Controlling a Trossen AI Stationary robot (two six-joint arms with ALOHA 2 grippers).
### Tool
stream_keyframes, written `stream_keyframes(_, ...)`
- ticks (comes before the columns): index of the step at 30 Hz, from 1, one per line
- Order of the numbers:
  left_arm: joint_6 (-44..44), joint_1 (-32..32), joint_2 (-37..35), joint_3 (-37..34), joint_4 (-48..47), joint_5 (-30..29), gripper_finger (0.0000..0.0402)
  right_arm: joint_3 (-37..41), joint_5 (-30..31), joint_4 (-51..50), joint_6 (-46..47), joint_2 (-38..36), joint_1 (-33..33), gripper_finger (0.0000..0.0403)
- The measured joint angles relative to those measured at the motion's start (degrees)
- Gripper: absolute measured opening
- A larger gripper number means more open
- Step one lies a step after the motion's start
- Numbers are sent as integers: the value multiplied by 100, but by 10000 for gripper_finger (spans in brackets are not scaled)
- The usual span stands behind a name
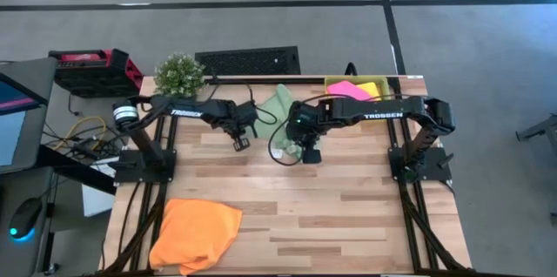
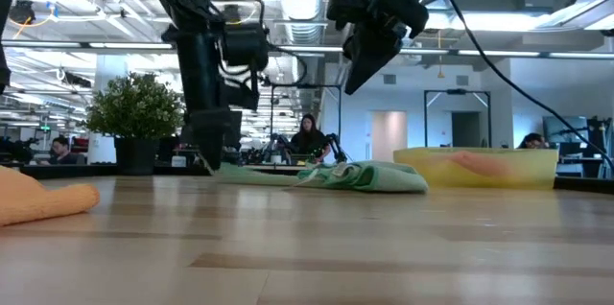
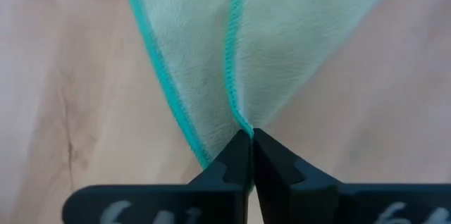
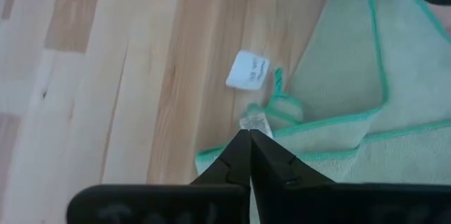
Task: Fold microfiber towels
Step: Fold the light green towel
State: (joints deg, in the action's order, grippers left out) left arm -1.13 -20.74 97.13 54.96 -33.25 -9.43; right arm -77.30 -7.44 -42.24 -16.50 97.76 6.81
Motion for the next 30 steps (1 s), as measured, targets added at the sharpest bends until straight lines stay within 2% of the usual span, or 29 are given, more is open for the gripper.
stream_keyframes(8,-217,498,-801,0,-553,5,1,0,37,634,3,6,-34,77)
stream_keyframes(12,-190,805,-1082,0,-913,12,1,11,369,1034,11,156,-83,106)
stream_keyframes(18,-359,1274,-1339,0,-1333,11,0,11,452,1653,301,645,-139,136)
stream_keyframes(22,-404,1582,-1456,0,-1413,11,0,10,453,1970,148,996,-194,157)
stream_keyframes(30,-190,2099,-1481,0,-1450,8,0,-14,452,3228,-10,1486,-232,196)
